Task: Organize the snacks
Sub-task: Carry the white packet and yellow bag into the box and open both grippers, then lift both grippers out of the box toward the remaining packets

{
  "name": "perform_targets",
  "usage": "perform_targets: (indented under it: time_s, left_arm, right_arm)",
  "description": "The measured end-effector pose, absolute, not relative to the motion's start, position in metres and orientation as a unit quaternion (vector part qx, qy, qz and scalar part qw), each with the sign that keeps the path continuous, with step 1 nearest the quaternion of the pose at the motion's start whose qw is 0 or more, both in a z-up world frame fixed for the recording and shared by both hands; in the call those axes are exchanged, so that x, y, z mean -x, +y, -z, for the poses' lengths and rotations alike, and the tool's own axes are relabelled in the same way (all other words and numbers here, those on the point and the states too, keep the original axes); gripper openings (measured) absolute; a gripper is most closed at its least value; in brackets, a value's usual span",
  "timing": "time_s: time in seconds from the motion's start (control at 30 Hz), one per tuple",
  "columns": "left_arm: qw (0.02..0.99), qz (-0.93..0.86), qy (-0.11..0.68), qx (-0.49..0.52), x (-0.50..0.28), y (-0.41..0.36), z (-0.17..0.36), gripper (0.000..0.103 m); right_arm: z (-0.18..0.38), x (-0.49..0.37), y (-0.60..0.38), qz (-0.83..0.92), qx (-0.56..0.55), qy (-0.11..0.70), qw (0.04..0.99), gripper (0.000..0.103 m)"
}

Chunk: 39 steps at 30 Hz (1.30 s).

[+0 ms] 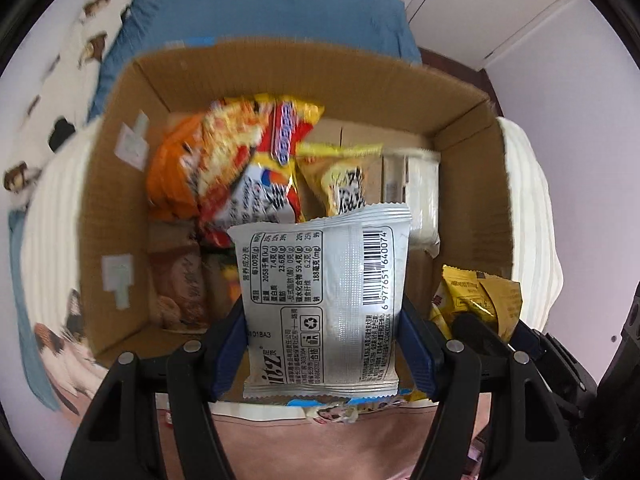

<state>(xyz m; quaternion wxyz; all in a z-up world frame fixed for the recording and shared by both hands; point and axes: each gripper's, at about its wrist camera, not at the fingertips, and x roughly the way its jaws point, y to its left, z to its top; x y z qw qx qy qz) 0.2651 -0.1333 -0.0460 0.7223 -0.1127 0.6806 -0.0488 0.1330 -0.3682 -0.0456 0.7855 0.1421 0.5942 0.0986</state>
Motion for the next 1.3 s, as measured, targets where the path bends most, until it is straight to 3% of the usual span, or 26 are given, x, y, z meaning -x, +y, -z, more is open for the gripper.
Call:
perform_targets:
  time_s: [0.5,0.57,0.6,0.7,0.77,0.8,1.1,1.3]
  left_arm:
    - [0.662,0.052,0.735,0.141,-0.271,-0.142,0.096,0.067]
    - [0.656,0.049,0.740,0.139,-0.271,-0.143,0.098,0.067]
    - [0.653,0.048,0.742,0.145,-0.272,-0.142,0.100,0.067]
    - [0.657,0.042,0.740,0.139,-0.273,-0.142,0.103,0.071]
    - [0.665,0.042,0.734,0.133,-0.273,-0.141,0.098,0.091]
    - [0.668,0.041,0.732,0.131,-0.274,-0.140,0.095,0.091]
    - [0.689,0.045,0.712,0.129,-0.265,-0.133,0.070,0.091]
    - [0.757,0.033,0.647,0.092,-0.247,-0.120,0.024,0.091]
  right_arm:
    - [0.073,-0.148,-0.361,-0.094,-0.102,0.642,0.754,0.053]
    - [0.076,-0.150,-0.359,-0.090,-0.094,0.650,0.749,0.065]
    - [0.077,-0.151,-0.358,-0.088,-0.092,0.655,0.744,0.076]
    - [0.077,-0.153,-0.354,-0.094,-0.088,0.658,0.742,0.084]
    - [0.076,-0.154,-0.351,-0.094,-0.084,0.659,0.742,0.089]
    - [0.075,-0.154,-0.350,-0.098,-0.085,0.660,0.740,0.093]
    - [0.065,-0.146,-0.345,-0.094,-0.075,0.654,0.747,0.094]
    - [0.046,-0.132,-0.344,-0.091,-0.072,0.630,0.768,0.094]
